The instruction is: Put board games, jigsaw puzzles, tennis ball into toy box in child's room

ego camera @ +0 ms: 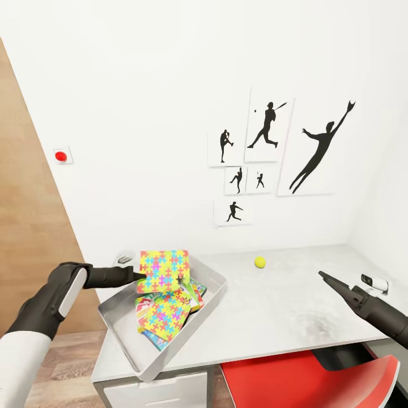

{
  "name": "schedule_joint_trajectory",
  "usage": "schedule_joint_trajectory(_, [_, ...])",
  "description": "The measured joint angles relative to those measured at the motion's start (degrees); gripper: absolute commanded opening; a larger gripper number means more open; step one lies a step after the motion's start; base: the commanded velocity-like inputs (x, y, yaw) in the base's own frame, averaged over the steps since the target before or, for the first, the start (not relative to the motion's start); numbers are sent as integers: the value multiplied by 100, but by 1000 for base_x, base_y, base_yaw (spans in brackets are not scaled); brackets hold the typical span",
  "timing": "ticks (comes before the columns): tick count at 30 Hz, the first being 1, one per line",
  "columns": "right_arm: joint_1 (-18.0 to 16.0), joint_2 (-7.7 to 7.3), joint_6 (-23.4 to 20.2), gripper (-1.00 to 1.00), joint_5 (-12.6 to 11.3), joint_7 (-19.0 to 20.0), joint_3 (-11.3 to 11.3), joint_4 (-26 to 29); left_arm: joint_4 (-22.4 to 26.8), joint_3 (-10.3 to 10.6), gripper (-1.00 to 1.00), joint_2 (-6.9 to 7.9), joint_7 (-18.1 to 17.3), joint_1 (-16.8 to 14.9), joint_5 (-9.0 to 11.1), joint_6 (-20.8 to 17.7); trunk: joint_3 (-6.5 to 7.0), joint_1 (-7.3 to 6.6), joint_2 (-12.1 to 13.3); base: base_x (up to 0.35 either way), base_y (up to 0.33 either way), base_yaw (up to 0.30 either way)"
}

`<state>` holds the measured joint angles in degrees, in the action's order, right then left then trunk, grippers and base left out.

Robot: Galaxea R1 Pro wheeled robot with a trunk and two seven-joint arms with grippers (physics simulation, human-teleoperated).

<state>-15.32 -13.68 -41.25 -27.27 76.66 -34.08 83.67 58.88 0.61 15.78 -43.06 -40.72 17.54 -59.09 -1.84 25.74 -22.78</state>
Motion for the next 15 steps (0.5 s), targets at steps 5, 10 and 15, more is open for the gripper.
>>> schedule_joint_trajectory(5, [0, 0, -1, 100, -1, -67, 10, 0, -1, 274, -100, 5, 5, 0, 2, 9, 0, 0, 0, 0, 0, 0])
schedule_joint_trajectory(10, [0, -1, -1, 100, 1, -85, 13, 0, -1, 348, -100, 5, -4, 0, 1, 25, 0, 0, 0, 0, 0, 0])
schedule_joint_trajectory(15, [0, 1, -1, 100, 1, -88, 11, 0, -1, 373, -100, 7, -33, 0, 2, 28, 0, 0, 0, 0, 0, 0])
